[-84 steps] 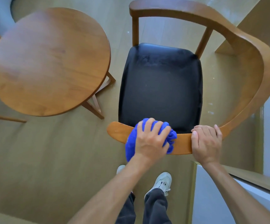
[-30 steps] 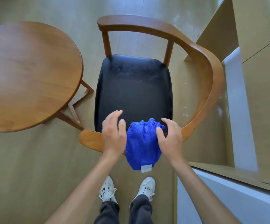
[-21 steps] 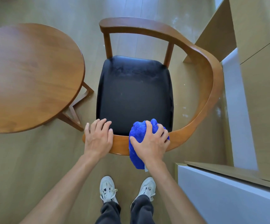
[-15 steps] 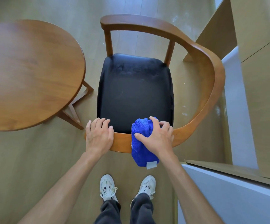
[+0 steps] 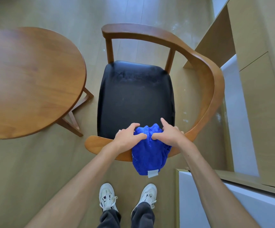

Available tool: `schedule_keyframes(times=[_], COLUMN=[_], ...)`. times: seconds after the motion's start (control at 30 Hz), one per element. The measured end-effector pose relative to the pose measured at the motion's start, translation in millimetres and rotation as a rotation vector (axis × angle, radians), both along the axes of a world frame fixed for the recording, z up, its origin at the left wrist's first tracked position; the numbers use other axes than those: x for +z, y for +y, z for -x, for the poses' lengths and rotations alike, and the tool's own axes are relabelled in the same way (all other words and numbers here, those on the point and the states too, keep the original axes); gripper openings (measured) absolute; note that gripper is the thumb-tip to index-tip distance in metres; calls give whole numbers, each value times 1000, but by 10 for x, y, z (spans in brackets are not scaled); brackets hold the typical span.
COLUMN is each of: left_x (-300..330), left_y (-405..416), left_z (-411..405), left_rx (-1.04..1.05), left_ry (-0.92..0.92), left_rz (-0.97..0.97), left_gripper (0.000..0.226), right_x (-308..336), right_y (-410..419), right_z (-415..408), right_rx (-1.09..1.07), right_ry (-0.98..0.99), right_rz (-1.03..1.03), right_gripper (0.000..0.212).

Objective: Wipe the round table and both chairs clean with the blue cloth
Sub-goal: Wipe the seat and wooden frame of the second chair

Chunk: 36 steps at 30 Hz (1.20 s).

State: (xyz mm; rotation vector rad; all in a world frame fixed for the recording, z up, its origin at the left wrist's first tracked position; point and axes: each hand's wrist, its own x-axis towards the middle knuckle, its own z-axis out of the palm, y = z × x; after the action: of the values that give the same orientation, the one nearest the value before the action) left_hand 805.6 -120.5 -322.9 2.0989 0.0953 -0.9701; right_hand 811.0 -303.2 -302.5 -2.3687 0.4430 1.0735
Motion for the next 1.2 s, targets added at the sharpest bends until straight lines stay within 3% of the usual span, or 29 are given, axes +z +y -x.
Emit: schedule_keyframes(times=[0.17, 0.27, 0.5, 0.7, 0.83, 1.0, 1.2], left_x=[27, 86, 456, 1036, 1435, 1820, 2185], left_y=[-5, 29, 190, 304, 290, 260, 241], left_z=[-84, -67, -2, -91, -201, -249, -300], left_rx=[46, 61, -28, -87, -172, -269, -441], left_ry=[90, 32, -37, -221, -415, -501, -511], left_rz=[43, 73, 182, 203, 164, 265, 336], left_gripper=[42, 42, 53, 63, 55, 44, 42], right_x=[17, 84, 538, 1052, 1310, 1561, 1906], right_y=[-125, -238, -460, -558, -482, -375, -216], right_z=[-36, 17, 126, 234, 246, 161, 48], right_rx=[50, 25, 135, 261, 343, 425, 563], right_ry=[-26, -136, -278, -511, -771, -1027, -850], right_rz=[-142, -261, -384, -398, -395, -337, -528], right_gripper=[76, 43, 14, 15, 20, 19, 25])
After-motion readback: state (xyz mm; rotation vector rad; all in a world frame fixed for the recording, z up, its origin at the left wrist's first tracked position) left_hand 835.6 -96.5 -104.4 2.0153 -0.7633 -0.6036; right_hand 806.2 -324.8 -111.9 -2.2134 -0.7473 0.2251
